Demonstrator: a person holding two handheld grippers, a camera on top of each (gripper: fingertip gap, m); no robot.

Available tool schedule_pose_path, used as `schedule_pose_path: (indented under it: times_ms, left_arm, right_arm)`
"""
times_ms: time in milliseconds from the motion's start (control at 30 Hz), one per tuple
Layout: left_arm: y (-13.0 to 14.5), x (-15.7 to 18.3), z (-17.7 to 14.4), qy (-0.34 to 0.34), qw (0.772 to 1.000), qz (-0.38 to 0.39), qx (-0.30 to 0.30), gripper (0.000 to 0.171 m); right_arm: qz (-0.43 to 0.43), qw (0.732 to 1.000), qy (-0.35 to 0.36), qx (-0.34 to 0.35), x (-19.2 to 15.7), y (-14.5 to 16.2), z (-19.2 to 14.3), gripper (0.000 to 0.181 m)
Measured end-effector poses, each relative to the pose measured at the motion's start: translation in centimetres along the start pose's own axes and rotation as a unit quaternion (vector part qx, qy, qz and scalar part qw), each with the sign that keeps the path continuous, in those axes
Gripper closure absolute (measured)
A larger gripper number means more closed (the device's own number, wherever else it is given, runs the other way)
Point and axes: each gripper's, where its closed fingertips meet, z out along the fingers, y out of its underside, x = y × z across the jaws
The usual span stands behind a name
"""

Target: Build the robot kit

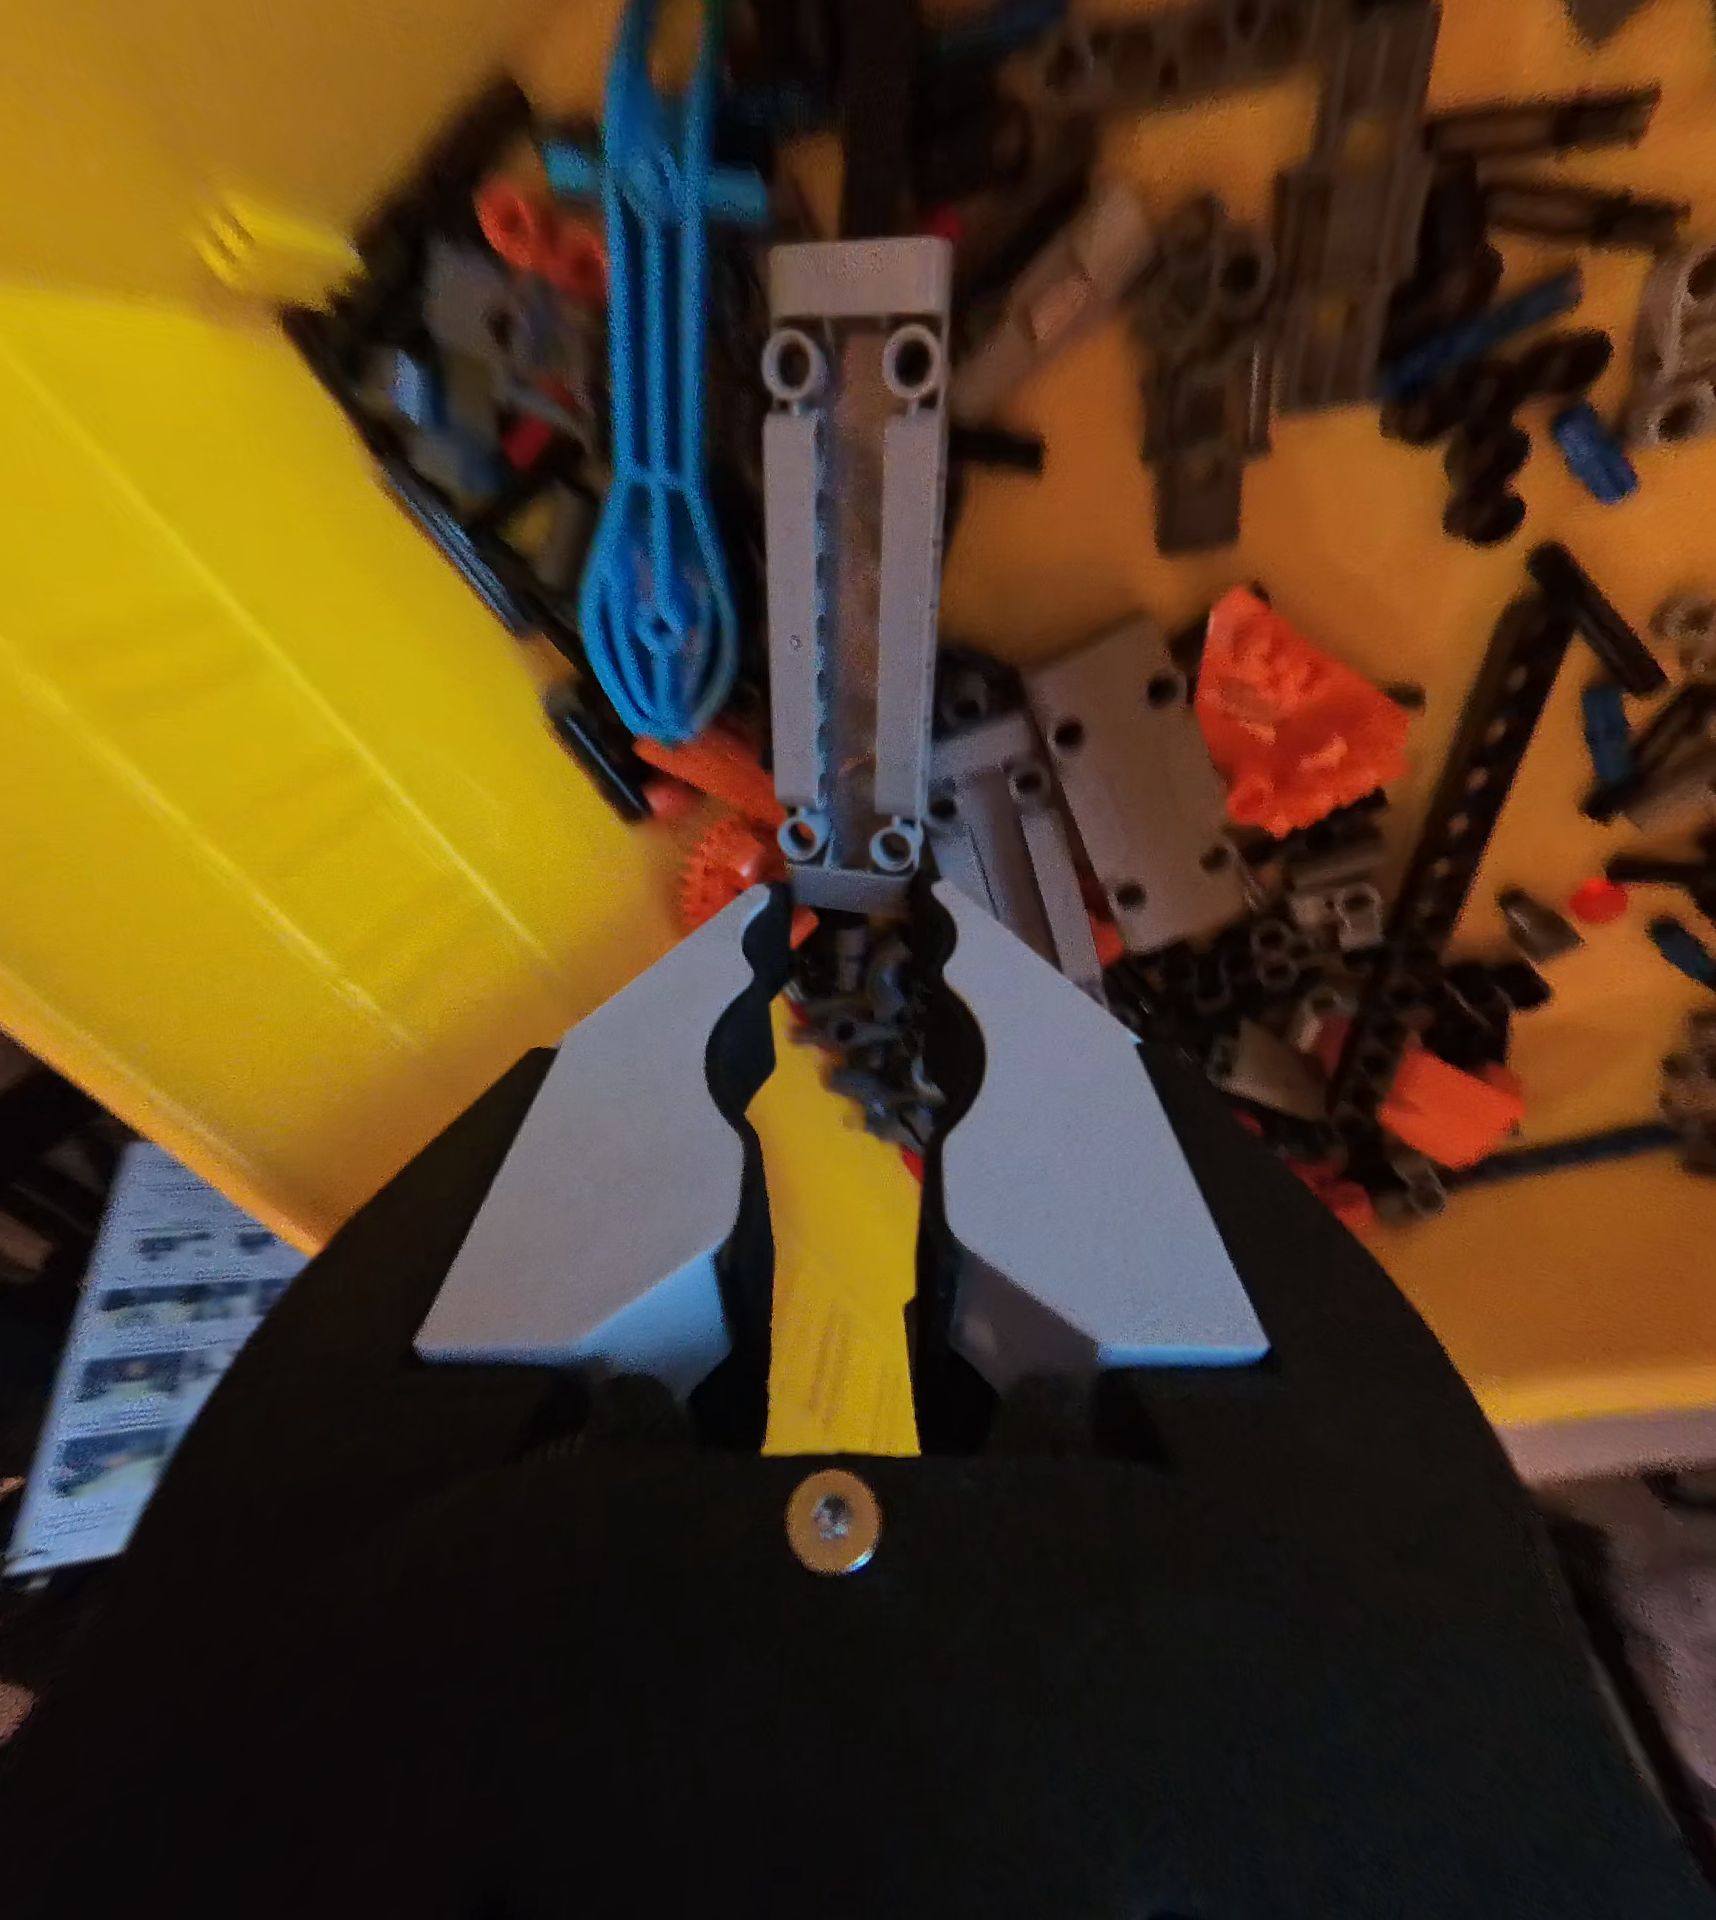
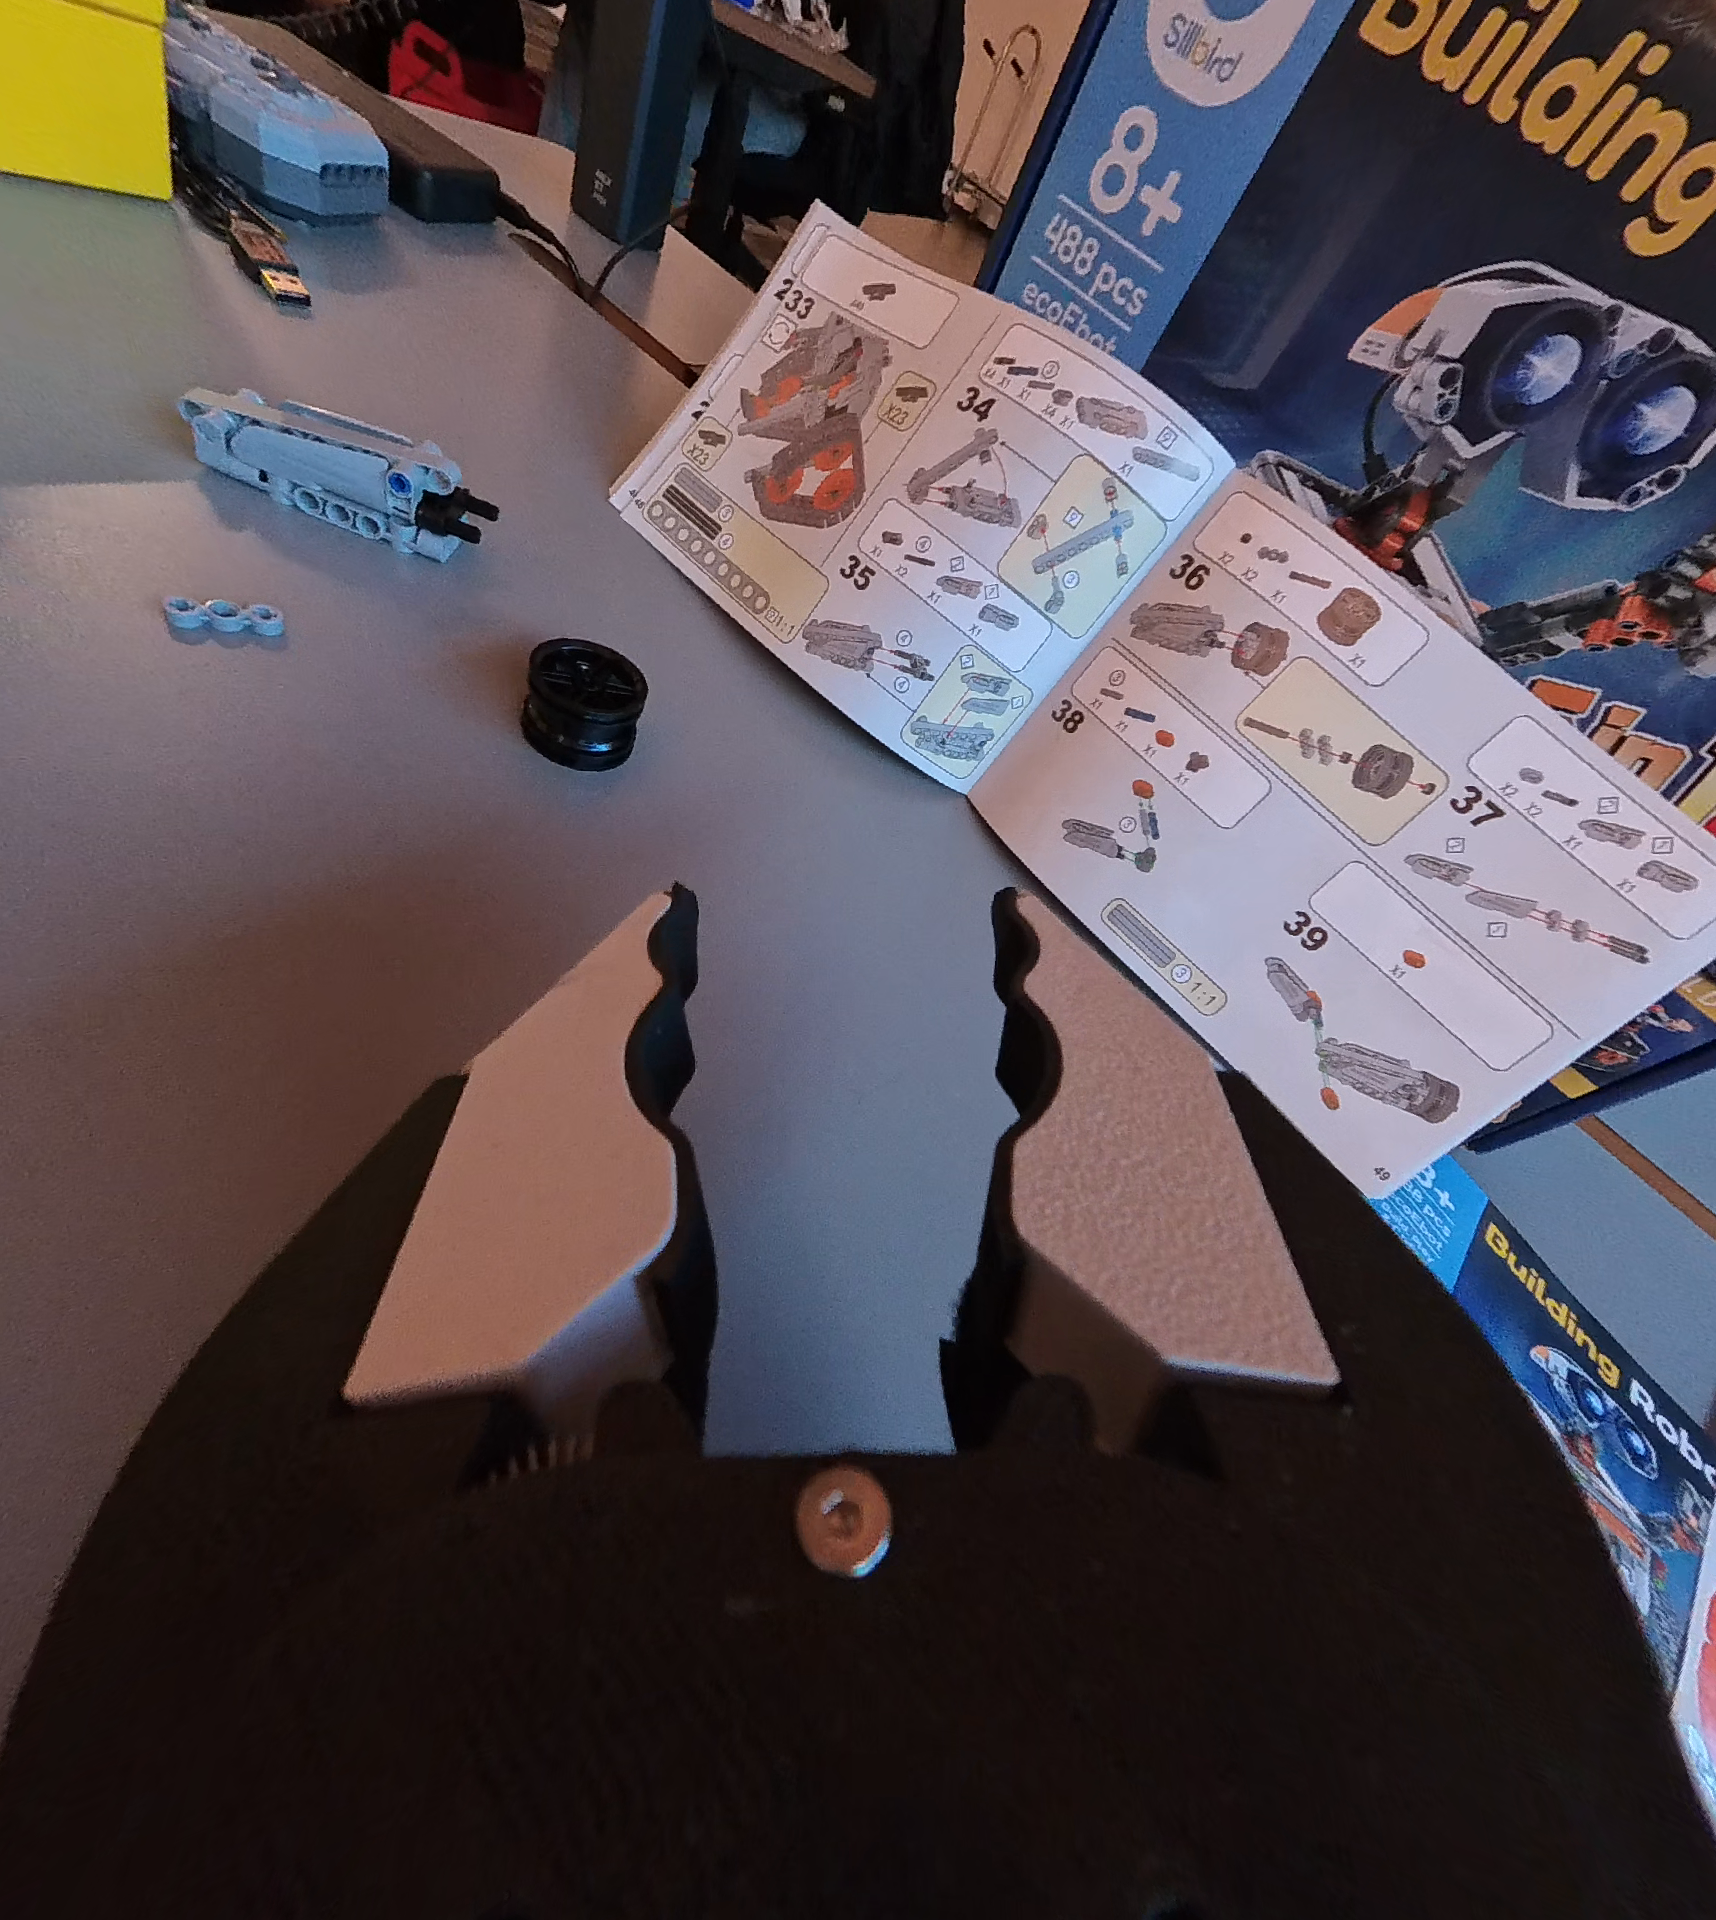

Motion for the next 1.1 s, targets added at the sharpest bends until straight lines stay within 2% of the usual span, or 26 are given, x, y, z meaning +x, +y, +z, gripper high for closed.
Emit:
schedule_pose_path:
  times_ms: [100,167,200,267,367,467,533,600,700,767,833,900,933,967,1100]
  left_arm:
    - [2.4,2.9,0.0,0.098,0.995,-0.025,-0.024,0.15]
    - [3.9,6.1,-0.2,0.192,0.98,-0.025,-0.043,0.15]
    - [4.4,7.8,-0.5,0.237,0.97,-0.02,-0.046,0.15]
    - [4.4,9.4,-1.1,0.278,0.96,-0.017,-0.025,0.15]
    - [2.7,8.0,-2.1,0.254,0.966,-0.032,0.031,0.137]
    - [-1.2,3.7,-3.5,0.17,0.977,-0.046,0.123,0.12]
    - [-3.7,1.3,-3.8,0.123,0.978,-0.045,0.162,0.103]
    - [-5.5,0.2,-3.1,0.11,0.979,-0.051,0.166,0.095]
    - [-7.1,-0.9,-0.8,0.084,0.985,-0.055,0.142,0.093]
    - [-7.5,-1.9,0.6,0.049,0.99,-0.049,0.12,0.094]
    - [-8.0,-1.5,1.1,0.062,0.991,-0.05,0.112,0.098]
    - [-8.0,-0.8,1.1,0.098,0.988,-0.065,0.1,0.118]
    - [-7.9,-0.4,0.9,0.117,0.986,-0.07,0.097,0.143]
    - [-7.6,0.2,0.8,0.141,0.983,-0.071,0.091,0.15]
    - [-5.0,2.0,0.6,0.195,0.977,-0.07,0.052,0.151]
  right_arm:
    - [0.007,1.0,-0.004,-0.001,0.0,0.1,0.0,0.124]
    - [0.01,1.0,-0.006,-0.002,0.0,0.1,0.1,0.125]
    - [0.011,1.0,-0.008,-0.002,0.0,0.1,0.1,0.125]
    - [0.011,1.0,-0.01,-0.002,0.0,0.1,0.1,0.125]
    - [0.011,1.0,-0.012,-0.003,-0.1,0.1,0.1,0.125]
    - [0.008,1.0,-0.014,-0.006,-0.2,0.2,0.2,0.125]
    - [0.005,1.0,-0.016,-0.007,-0.3,0.2,0.2,0.125]
    - [0.001,1.0,-0.017,-0.007,-0.4,0.2,0.2,0.125]
    - [-0.002,1.0,-0.02,-0.006,-0.5,0.2,0.2,0.125]
    - [-0.003,1.0,-0.021,-0.007,-0.6,0.2,0.2,0.125]
    - [-0.005,1.0,-0.024,-0.01,-0.7,0.3,0.3,0.125]
    - [-0.009,0.999,-0.028,-0.014,-0.8,0.4,0.3,0.126]
    - [-0.011,0.999,-0.029,-0.015,-0.9,0.4,0.4,0.126]
    - [-0.014,0.999,-0.03,-0.016,-1.0,0.4,0.4,0.126]
    - [-0.026,0.999,-0.035,-0.019,-1.3,0.5,0.4,0.127]
